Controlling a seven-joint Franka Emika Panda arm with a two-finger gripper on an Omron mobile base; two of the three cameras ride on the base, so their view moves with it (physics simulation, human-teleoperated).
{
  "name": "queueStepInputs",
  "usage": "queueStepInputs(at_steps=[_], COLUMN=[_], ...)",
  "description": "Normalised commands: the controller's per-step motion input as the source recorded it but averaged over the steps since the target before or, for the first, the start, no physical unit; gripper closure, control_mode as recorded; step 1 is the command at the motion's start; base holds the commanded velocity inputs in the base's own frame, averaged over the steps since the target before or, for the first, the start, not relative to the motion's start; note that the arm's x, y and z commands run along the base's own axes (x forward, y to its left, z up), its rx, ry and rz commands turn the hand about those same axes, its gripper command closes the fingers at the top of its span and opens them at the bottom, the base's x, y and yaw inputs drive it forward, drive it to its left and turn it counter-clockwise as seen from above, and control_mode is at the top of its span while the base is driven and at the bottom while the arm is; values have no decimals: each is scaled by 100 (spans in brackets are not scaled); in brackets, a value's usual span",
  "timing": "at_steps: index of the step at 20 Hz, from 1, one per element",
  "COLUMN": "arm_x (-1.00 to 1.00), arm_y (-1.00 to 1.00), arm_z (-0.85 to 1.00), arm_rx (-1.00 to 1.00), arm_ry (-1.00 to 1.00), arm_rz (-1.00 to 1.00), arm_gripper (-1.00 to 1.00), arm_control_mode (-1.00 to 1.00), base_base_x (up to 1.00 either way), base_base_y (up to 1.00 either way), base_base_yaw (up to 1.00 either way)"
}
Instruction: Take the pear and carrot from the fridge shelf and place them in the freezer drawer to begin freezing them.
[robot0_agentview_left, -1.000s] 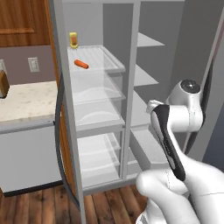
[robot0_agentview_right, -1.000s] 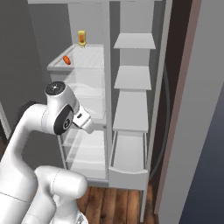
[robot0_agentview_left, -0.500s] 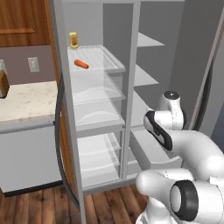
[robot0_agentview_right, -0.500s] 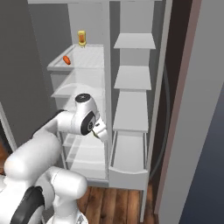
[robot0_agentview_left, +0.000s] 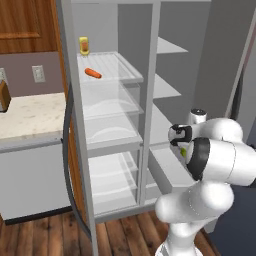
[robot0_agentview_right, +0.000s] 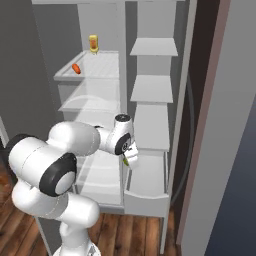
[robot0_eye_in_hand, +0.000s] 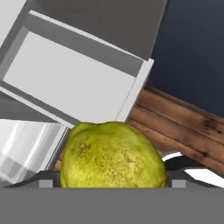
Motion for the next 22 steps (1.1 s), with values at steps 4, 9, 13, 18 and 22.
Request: queueStepInputs(at_steps=[4, 9, 13, 18, 22], arm_x=[39, 38, 33, 19, 5], arm_y=[-22, 0, 0, -7, -19], arm_z=[-55, -53, -59, -50, -49], arm_rx=[8, 0, 0, 1, 4], arm_ry=[11, 12, 10, 8, 1], arm_rz=[-11, -6, -6, -3, 0], arm_gripper=[100, 100, 100, 100, 100], arm_control_mode=[-100, -100, -100, -100, -100], base_base_x=[0, 0, 0, 0, 0], base_base_y=[0, 0, 0, 0, 0], base_base_yaw=[0, 0, 0, 0, 0])
